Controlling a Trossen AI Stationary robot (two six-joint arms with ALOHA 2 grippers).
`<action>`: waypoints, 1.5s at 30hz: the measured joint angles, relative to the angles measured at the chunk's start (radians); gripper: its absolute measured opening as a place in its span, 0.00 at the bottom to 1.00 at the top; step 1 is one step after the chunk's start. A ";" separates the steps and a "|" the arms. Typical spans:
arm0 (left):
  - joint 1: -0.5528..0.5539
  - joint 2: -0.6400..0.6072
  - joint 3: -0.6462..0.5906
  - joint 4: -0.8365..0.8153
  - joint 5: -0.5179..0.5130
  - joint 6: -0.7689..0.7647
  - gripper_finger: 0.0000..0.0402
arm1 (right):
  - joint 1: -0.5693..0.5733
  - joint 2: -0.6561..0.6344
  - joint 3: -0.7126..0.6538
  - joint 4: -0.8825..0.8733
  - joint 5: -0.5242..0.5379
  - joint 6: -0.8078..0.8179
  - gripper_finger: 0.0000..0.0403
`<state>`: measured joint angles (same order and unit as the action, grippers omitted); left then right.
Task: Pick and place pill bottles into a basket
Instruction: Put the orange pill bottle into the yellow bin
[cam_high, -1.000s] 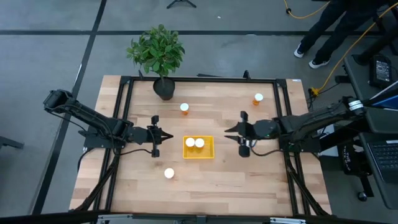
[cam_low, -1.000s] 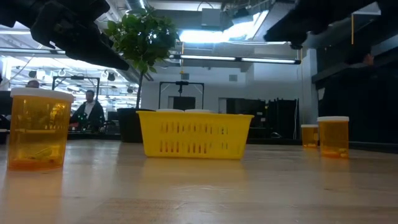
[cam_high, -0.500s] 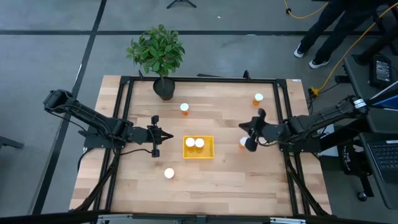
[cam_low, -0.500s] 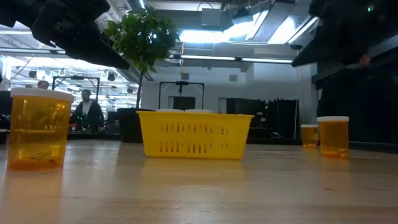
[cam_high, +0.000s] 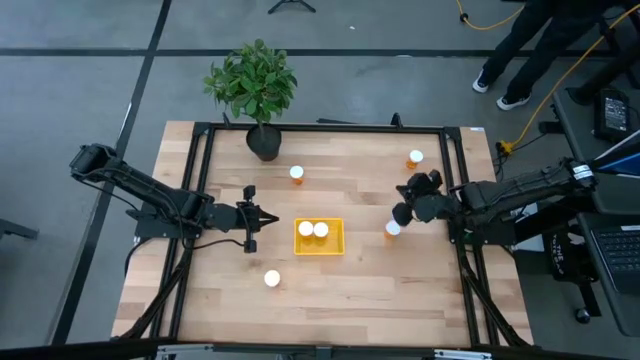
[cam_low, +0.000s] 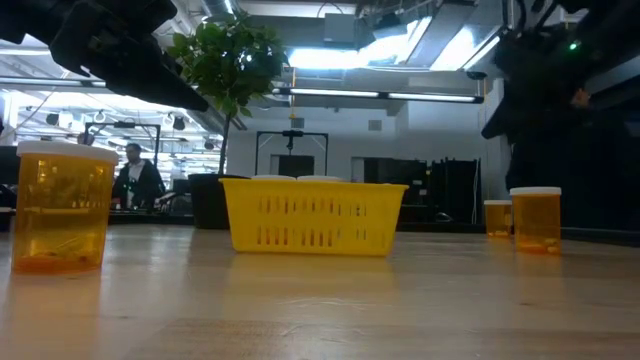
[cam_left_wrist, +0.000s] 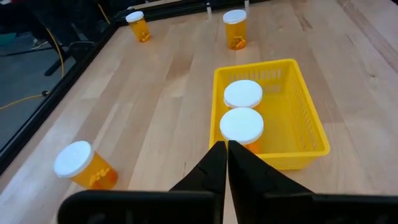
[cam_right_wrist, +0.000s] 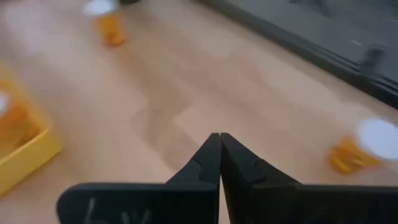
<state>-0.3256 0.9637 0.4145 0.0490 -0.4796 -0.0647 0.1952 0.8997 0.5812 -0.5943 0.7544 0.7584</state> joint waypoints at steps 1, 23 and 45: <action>0.000 0.000 0.000 0.000 -0.004 0.000 0.03 | -0.016 0.000 0.000 -0.014 0.019 0.028 0.02; 0.000 0.000 0.000 0.000 -0.059 0.061 0.04 | -0.323 0.114 0.034 -0.188 -0.079 0.179 0.00; 0.000 0.000 0.000 0.000 -0.058 0.061 0.05 | -0.402 0.140 0.037 -0.165 -0.096 0.127 0.65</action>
<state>-0.3256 0.9638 0.4145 0.0490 -0.5381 -0.0040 -0.2064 1.0393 0.6182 -0.7589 0.6582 0.8852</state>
